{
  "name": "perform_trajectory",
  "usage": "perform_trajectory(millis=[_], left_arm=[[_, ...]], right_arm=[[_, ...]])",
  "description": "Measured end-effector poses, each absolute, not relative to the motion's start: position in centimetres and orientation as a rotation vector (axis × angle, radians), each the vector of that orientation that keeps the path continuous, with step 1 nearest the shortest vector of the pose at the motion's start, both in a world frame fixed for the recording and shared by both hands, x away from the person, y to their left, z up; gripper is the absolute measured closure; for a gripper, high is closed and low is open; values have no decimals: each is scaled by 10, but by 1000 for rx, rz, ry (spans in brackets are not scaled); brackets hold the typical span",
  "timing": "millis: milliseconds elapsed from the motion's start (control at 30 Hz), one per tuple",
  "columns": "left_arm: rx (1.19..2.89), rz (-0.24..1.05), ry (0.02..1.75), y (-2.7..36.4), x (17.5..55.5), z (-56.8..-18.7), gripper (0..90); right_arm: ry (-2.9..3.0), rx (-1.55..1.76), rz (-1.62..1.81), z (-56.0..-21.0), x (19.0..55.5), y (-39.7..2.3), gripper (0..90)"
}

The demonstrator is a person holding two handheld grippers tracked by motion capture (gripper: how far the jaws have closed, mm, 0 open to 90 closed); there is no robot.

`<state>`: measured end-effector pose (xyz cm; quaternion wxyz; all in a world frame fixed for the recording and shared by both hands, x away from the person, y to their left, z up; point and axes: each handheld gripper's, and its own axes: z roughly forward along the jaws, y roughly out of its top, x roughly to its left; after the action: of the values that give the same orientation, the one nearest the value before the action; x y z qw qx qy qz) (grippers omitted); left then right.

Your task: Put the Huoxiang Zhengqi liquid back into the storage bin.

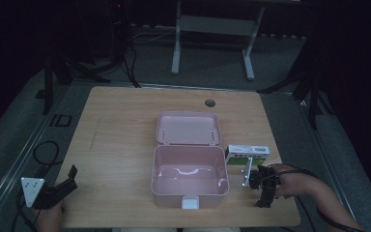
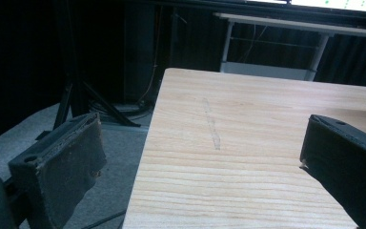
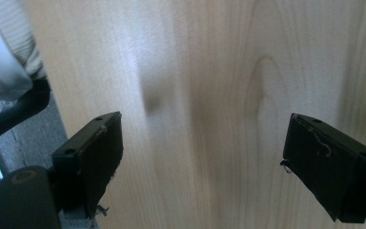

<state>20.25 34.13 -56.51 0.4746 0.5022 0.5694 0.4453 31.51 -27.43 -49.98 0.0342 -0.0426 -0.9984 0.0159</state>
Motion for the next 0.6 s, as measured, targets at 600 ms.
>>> perform_trajectory(millis=[600], left_arm=[[1230,1081,1389,342,203,-565,12]], right_arm=[[-3153,-54,-40,-459,328,-254,116]])
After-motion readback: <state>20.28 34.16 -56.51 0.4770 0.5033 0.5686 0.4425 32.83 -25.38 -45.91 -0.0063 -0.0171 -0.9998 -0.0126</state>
